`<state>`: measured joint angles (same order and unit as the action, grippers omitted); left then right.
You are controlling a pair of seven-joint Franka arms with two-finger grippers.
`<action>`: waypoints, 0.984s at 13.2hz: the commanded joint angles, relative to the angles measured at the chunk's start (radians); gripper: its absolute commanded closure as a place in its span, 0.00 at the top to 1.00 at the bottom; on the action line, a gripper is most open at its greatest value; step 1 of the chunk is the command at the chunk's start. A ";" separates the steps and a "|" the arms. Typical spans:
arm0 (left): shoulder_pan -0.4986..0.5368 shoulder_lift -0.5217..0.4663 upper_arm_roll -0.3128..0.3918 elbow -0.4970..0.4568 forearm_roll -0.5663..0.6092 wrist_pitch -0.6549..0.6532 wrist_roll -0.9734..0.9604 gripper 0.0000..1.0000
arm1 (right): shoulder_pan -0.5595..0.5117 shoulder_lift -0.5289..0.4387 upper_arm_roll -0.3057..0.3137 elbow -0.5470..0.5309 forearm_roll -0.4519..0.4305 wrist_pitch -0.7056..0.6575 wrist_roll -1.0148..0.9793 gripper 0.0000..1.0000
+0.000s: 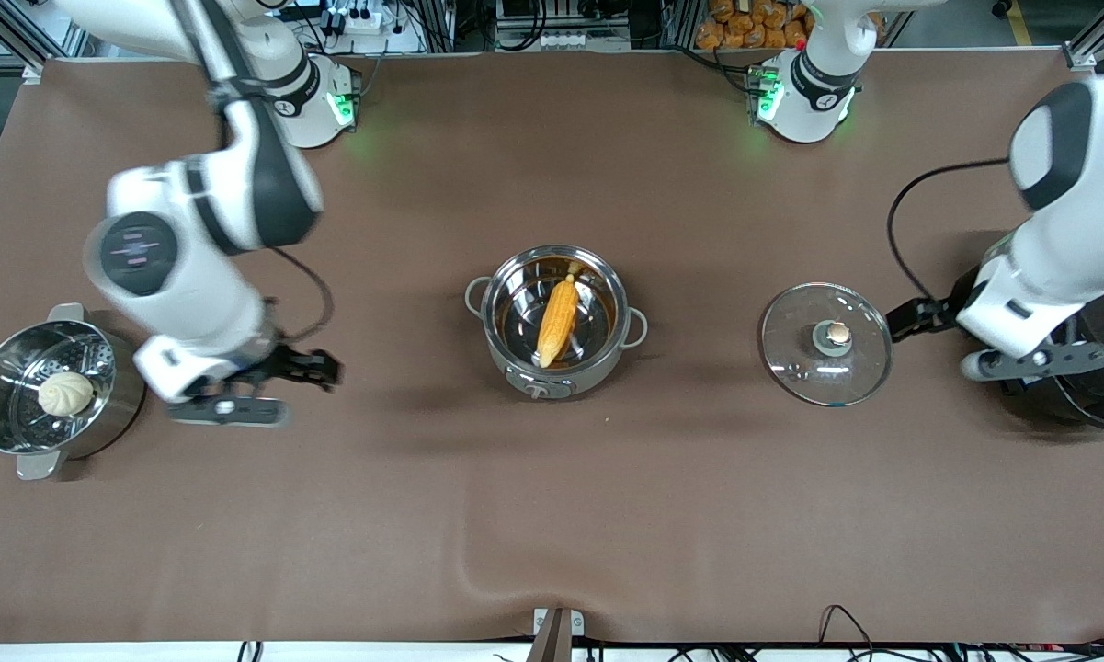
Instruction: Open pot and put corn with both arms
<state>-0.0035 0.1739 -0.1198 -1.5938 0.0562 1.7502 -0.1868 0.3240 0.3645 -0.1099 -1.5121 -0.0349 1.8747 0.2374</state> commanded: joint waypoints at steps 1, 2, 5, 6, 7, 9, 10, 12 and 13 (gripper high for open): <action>0.002 0.004 -0.014 0.130 0.025 -0.132 -0.006 1.00 | -0.115 -0.093 0.021 -0.016 0.042 -0.106 -0.153 1.00; 0.000 0.001 -0.015 0.146 0.025 -0.150 -0.006 1.00 | -0.150 -0.132 0.021 -0.016 0.049 -0.146 -0.209 1.00; 0.005 -0.048 -0.017 0.146 0.014 -0.163 -0.002 1.00 | -0.201 -0.249 0.015 -0.013 0.046 -0.264 -0.319 1.00; 0.010 -0.051 -0.017 0.143 0.016 -0.164 -0.002 1.00 | -0.209 -0.271 0.015 -0.001 0.044 -0.311 -0.314 1.00; 0.011 -0.054 -0.015 0.140 0.016 -0.166 -0.002 1.00 | -0.226 -0.289 0.015 0.030 0.044 -0.365 -0.307 1.00; 0.014 -0.060 -0.015 0.137 0.014 -0.208 -0.002 1.00 | -0.241 -0.292 0.015 0.087 0.032 -0.442 -0.273 1.00; 0.013 -0.062 -0.014 0.136 0.014 -0.209 -0.002 1.00 | -0.252 -0.292 0.015 0.105 0.030 -0.456 -0.277 1.00; 0.014 -0.063 -0.011 0.136 0.013 -0.212 0.000 1.00 | -0.261 -0.283 0.018 0.125 0.035 -0.456 -0.277 1.00; 0.011 -0.068 -0.003 0.136 0.008 -0.212 0.004 1.00 | -0.261 -0.279 0.021 0.172 0.035 -0.457 -0.277 1.00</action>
<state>0.0042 0.1303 -0.1273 -1.4499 0.0562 1.5557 -0.1873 0.0865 0.0598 -0.1112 -1.4187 -0.0048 1.4354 -0.0520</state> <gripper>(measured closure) 0.000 0.000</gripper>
